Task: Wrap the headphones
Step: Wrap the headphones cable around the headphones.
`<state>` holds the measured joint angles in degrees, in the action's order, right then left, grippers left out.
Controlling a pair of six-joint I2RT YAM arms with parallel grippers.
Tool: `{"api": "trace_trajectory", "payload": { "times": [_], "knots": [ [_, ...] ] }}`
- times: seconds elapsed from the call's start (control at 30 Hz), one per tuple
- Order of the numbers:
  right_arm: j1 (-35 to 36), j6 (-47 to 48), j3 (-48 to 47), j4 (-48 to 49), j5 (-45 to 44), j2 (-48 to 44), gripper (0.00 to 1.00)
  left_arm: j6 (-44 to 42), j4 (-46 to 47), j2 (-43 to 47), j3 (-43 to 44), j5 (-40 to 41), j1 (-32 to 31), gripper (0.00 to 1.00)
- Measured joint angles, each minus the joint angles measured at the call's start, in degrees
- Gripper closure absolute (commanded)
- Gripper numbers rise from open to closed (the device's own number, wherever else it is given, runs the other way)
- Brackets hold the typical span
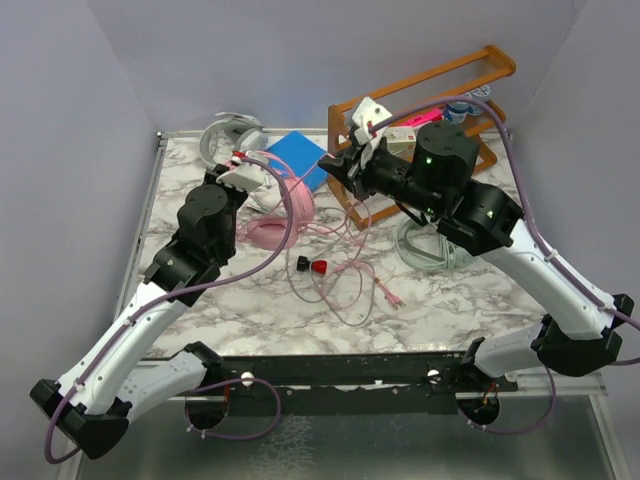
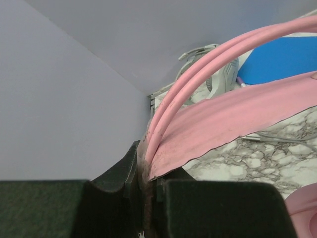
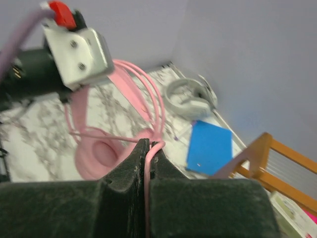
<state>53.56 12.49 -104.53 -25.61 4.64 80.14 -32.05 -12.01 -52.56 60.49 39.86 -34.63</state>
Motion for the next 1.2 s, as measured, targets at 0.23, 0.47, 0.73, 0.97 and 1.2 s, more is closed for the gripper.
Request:
{"api": "trace_trajectory", "payload": {
  "times": [0.23, 0.47, 0.73, 0.97, 1.2],
  "knots": [
    [0.0, 13.0, 10.1, 1.9, -12.6, -3.3, 0.94, -4.2, -12.2, 0.0, 5.2, -9.9, 0.0, 1.0],
    [-0.1, 22.8, 15.1, 6.7, -21.9, -2.4, 0.87, -4.3, -18.9, 0.1, 9.4, -18.3, 0.1, 1.0],
    [-3.1, 24.3, 26.5, 16.6, -21.4, -3.5, 0.87, 0.7, -23.6, -0.6, 16.4, -25.3, 0.1, 1.0],
    [-11.6, 18.1, 34.7, 24.9, -12.8, -6.7, 0.79, 6.6, -24.4, -0.8, 20.3, -31.6, 0.1, 1.0],
    [-15.1, 9.9, 42.6, 35.8, -3.3, -8.6, 0.78, 13.4, -25.4, -1.9, 24.5, -36.7, 0.1, 1.0]
  ]
}}
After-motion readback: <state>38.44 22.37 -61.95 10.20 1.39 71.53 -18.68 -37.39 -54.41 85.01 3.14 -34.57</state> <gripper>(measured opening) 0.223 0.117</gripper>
